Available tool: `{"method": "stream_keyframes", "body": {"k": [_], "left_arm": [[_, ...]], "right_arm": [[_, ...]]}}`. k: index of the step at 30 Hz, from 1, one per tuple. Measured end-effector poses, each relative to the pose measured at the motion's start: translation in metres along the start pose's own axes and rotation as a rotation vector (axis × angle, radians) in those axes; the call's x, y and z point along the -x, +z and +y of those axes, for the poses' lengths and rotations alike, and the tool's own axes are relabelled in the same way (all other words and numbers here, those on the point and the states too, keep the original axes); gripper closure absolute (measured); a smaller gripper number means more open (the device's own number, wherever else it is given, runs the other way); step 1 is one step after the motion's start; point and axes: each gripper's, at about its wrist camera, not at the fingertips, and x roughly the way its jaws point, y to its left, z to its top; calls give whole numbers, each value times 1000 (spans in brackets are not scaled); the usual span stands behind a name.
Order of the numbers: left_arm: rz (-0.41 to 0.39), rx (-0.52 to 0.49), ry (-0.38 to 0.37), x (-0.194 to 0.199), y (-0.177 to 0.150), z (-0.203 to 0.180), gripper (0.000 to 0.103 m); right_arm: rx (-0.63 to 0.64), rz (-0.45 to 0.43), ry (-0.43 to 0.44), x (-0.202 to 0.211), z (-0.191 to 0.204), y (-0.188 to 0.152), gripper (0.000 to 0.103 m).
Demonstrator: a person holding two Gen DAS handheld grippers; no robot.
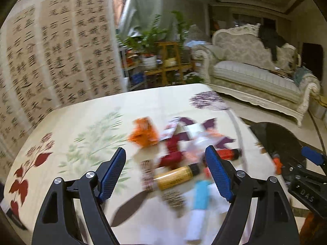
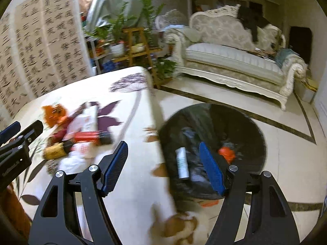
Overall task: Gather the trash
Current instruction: 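Grasp the crumpled white tissue with the right gripper while the left grasps the blue-white tube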
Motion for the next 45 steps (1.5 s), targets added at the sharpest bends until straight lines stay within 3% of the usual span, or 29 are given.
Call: {"method": "stream_keyframes", "body": {"k": [9, 14, 16, 18, 22, 24, 27, 35, 45], "left_arm": [[30, 66, 108, 3, -25, 56, 26], [56, 93, 124, 2, -39, 73, 26], [64, 102, 121, 0, -41, 75, 26], [69, 106, 114, 0, -43, 76, 26], [78, 103, 99, -2, -44, 72, 26], [84, 101, 89, -3, -46, 69, 26], [89, 94, 73, -3, -46, 64, 26], [91, 71, 46, 1, -47, 49, 26], [95, 4, -16, 7, -47, 12, 26]], "right_arm": [[97, 15, 93, 4, 60, -9, 33], [141, 39, 123, 0, 82, -15, 34], [151, 55, 125, -4, 87, -18, 35], [161, 80, 124, -10, 90, -21, 45], [157, 103, 141, -16, 92, -26, 49], [158, 103, 164, -15, 91, -27, 64], [174, 95, 173, -10, 94, -28, 75], [149, 70, 174, 2, 83, -29, 79], [65, 40, 118, 11, 37, -28, 79]]}}
